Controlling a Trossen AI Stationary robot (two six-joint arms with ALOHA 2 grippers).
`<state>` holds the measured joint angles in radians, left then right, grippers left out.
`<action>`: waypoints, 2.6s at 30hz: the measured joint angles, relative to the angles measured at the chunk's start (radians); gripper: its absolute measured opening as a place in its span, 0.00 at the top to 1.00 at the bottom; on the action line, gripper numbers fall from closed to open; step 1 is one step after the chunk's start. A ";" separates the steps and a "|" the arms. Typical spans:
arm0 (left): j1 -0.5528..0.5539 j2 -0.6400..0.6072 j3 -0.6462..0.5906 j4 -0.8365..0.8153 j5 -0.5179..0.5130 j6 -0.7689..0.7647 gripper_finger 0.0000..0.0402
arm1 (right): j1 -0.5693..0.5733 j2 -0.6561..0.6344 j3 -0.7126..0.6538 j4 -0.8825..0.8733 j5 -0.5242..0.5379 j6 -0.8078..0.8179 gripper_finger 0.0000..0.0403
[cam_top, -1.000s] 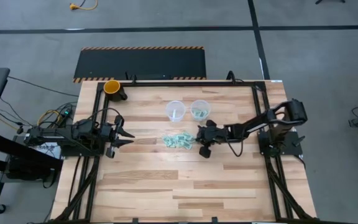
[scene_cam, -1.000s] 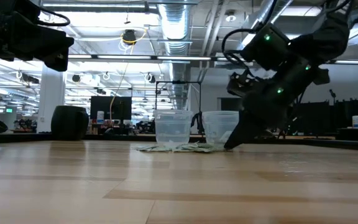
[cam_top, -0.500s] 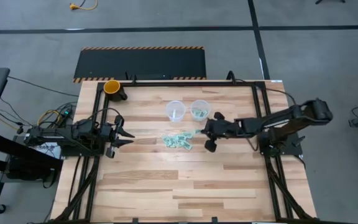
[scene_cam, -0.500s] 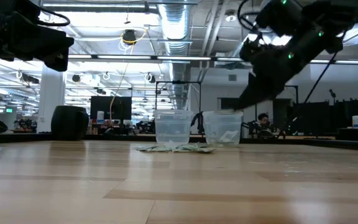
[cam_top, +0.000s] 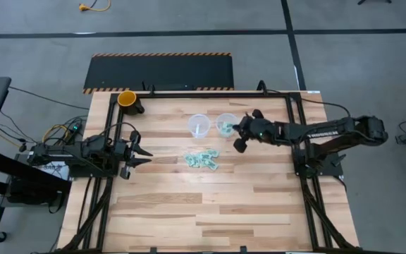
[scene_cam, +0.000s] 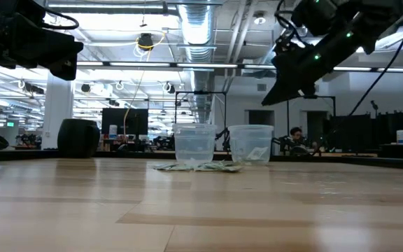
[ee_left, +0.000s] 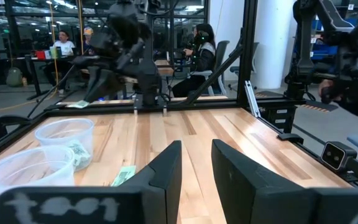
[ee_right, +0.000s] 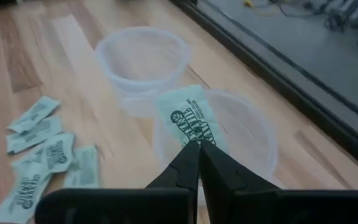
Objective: Pick and place items into bin
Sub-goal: Put the green stevia packet into the right transparent bin, then put the green stevia packet into the left transparent bin
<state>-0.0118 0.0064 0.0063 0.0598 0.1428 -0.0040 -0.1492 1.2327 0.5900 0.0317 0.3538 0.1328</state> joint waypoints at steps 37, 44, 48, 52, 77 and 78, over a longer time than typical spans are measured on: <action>0.000 0.000 0.000 0.000 0.000 0.000 0.81 | 0.098 0.031 0.002 0.119 -0.040 -0.036 0.81; 0.000 0.000 0.000 0.000 0.000 0.000 0.81 | 0.130 0.031 0.002 0.078 -0.043 0.001 0.81; 0.000 0.000 0.000 0.000 0.000 0.000 0.81 | 0.167 0.031 0.002 0.076 -0.043 0.013 0.81; 0.000 0.000 0.000 0.000 0.000 0.000 0.81 | 0.233 0.031 -0.011 0.153 -0.041 -0.060 0.81; 0.000 0.000 0.000 0.008 0.000 -0.019 0.81 | 0.370 0.031 -0.537 1.055 -0.047 -0.126 0.81; 0.000 0.000 0.000 0.018 0.000 -0.030 0.81 | 0.370 0.031 -0.551 1.079 -0.048 -0.131 0.81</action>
<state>-0.0120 0.0066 0.0066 0.0780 0.1428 -0.0337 0.2203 1.2636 0.0394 1.1107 0.3055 0.0016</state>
